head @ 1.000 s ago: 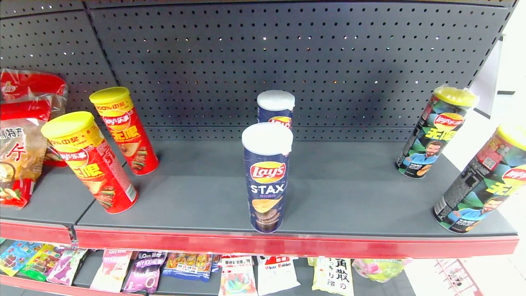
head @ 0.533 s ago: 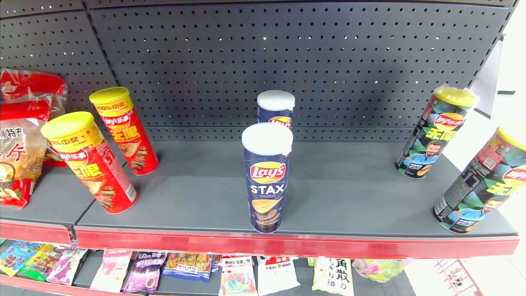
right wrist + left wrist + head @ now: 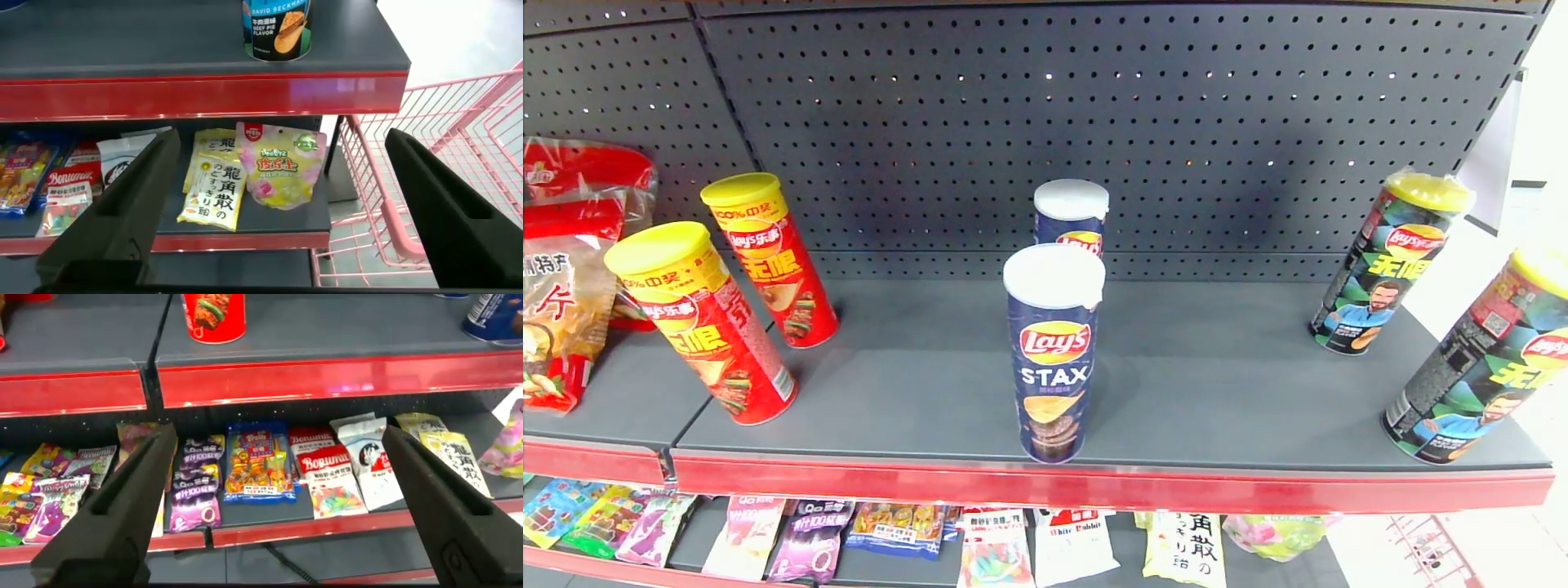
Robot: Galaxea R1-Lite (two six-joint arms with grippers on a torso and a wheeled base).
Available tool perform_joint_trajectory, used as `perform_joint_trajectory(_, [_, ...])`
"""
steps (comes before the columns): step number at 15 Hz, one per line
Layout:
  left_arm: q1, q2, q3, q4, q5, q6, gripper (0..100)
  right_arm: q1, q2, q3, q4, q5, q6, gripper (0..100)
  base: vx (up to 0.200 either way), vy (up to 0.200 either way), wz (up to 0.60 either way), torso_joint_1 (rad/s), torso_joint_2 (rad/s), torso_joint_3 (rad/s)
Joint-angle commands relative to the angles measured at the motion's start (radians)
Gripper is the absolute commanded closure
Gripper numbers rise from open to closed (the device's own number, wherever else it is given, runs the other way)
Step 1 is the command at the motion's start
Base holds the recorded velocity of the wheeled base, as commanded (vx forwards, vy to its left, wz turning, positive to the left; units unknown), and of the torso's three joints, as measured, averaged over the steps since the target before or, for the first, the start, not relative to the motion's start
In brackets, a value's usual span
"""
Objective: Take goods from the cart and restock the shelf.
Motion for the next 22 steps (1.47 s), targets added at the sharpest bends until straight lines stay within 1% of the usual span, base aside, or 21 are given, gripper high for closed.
perform_joint_trajectory(1, [0.000,0.004,0.000,0.000,0.000,0.000,0,0.000,0.002,0.000,0.000,-0.001,0.000,0,0.000,0.000,0.00,0.000,0.00,0.000])
perform_joint_trajectory(22, [0.000,0.004,0.000,0.000,0.002,0.003,0,0.000,0.002,0.000,0.000,-0.001,-0.002,0,0.000,0.000,0.00,0.000,0.00,0.000])
